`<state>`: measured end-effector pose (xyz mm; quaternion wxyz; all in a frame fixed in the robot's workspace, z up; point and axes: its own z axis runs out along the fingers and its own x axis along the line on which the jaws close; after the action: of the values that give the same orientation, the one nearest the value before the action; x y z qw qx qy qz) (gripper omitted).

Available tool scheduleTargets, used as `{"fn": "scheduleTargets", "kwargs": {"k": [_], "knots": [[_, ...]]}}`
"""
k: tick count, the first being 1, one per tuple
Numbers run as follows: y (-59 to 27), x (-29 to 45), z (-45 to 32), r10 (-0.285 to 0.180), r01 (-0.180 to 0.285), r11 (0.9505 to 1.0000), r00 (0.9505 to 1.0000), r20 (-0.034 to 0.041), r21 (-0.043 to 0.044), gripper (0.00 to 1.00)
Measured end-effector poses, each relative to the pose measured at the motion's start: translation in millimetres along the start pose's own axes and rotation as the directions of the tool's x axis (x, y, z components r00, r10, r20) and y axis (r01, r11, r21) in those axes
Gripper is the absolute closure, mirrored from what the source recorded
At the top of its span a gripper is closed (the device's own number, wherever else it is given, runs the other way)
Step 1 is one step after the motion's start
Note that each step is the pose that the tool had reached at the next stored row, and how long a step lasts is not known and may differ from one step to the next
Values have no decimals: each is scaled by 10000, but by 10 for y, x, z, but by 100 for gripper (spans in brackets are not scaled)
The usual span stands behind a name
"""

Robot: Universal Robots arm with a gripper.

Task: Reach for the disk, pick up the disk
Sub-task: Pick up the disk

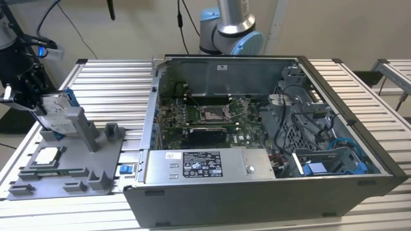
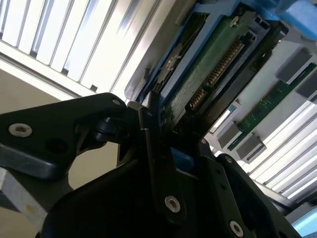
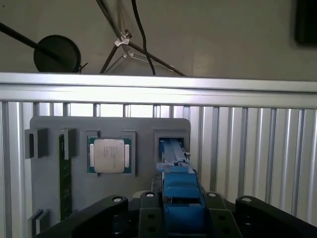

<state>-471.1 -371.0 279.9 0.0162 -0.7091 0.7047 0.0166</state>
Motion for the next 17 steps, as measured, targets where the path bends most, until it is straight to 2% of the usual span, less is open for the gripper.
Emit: {"fn": "scheduleTargets", "kwargs": {"k": [13,17], "knots": [[9,-22,-470,1,-1,10000,10000,0,0,100],[11,-30,-642,1,-1,10000,10000,0,0,100]]}}
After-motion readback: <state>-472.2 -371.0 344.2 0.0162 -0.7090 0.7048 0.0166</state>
